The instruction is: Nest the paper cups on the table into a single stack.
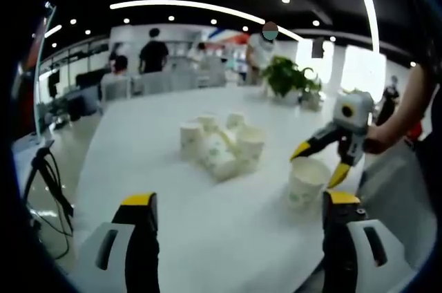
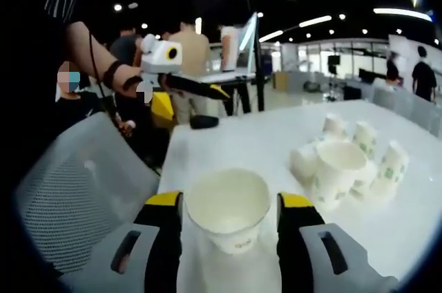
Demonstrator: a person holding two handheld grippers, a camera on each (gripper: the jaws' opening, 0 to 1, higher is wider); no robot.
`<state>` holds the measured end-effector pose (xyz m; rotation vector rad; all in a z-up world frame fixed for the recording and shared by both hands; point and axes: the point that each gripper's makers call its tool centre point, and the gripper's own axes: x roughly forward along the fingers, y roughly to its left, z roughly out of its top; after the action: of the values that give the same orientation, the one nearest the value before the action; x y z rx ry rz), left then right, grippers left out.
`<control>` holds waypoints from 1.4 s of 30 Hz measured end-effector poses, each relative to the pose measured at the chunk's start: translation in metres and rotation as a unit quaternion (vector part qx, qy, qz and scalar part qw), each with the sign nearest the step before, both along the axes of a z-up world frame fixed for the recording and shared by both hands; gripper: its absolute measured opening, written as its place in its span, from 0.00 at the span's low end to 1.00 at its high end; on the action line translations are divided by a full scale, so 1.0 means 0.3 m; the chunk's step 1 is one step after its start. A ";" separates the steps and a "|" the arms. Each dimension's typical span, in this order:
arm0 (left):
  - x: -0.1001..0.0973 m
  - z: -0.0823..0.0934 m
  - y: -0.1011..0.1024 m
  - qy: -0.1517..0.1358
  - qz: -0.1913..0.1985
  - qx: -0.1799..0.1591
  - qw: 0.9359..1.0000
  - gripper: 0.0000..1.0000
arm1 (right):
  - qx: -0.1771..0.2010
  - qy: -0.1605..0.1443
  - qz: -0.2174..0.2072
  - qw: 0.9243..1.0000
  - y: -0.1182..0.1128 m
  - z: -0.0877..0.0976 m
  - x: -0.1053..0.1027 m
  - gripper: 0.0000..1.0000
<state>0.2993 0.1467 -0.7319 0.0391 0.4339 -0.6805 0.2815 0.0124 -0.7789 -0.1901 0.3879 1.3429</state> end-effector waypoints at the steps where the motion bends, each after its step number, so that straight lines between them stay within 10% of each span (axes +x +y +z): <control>1: 0.001 -0.001 0.001 0.000 0.000 0.001 1.000 0.99 | 0.000 0.001 -0.001 1.000 -0.001 0.000 0.001 0.52; 42: 0.001 0.035 -0.009 -0.021 -0.007 0.003 1.000 0.99 | 0.035 -0.051 -0.067 0.996 -0.053 0.120 0.050 0.90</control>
<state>0.2997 0.1440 -0.7214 0.0633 0.3952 -0.6909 0.2964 -0.0034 -0.7428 -0.1713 0.2620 1.2076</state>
